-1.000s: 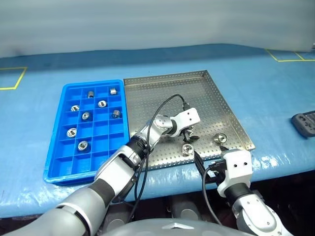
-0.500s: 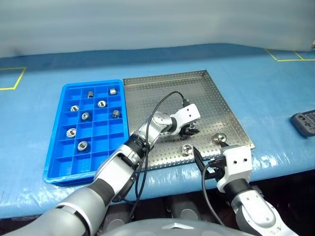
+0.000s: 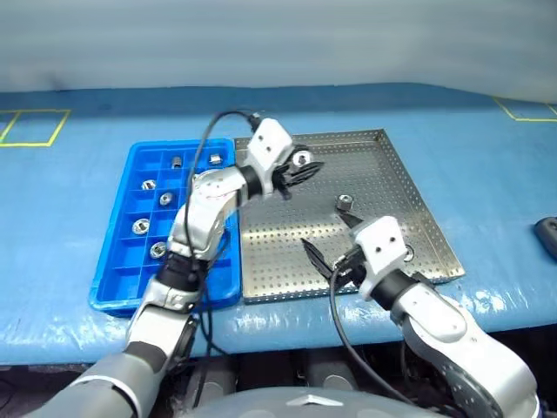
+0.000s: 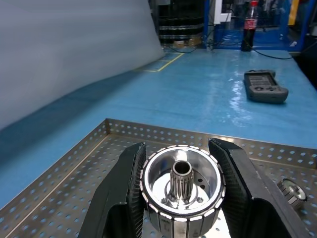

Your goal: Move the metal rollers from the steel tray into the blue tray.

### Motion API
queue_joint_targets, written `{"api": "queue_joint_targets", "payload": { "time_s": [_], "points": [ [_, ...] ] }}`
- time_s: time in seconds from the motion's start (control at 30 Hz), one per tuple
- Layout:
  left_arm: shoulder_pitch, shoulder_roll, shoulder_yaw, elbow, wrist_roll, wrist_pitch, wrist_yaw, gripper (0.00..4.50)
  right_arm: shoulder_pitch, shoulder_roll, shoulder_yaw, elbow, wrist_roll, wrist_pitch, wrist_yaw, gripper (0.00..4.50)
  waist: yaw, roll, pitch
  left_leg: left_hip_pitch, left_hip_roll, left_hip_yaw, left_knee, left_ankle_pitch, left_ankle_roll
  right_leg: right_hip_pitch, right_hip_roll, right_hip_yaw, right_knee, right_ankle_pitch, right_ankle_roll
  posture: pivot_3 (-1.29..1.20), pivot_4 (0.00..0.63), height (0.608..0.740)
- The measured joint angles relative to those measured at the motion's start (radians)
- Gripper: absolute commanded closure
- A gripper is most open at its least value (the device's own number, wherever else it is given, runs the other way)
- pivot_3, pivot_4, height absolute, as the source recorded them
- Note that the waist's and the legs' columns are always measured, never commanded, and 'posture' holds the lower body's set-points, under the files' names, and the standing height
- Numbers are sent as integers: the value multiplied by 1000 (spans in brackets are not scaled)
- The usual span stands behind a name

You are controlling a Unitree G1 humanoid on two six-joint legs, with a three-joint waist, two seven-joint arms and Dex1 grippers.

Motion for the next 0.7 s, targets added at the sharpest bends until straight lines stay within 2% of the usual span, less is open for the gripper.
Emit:
{"api": "queue_joint_targets", "payload": {
  "time_s": [0.1, 0.23, 0.5, 0.7],
  "points": [
    [101, 70, 42, -134, 23, 34, 69, 2783, -69, -4, 23, 58, -1, 5, 66, 0, 40, -1, 0, -1, -1, -1, 0, 0, 0, 0, -1, -2, -1, 1, -1, 204, 150, 740],
    [260, 97, 118, -310, 26, 131, 176, 2783, -165, -6, 72, 134, -20, 1, 152, 0, 84, -2, 1, -2, -2, -2, 1, 0, 0, 1, -3, -4, -2, 1, -2, 289, 150, 740],
    [555, 115, 195, -510, 57, 228, 328, 2783, -312, 20, 183, 288, -78, -58, 316, 0, 151, -3, 1, -2, -1, -6, 1, 0, 0, 2, -3, -9, -1, 0, -5, 427, 150, 740],
    [684, 114, 274, -613, 59, 272, 397, 2783, -365, 58, 245, 354, -108, -103, 405, 0, 206, -3, 2, -2, -1, -8, 1, 0, -1, 2, -4, -11, -2, -4, -10, 471, 150, 740]
  ]
}}
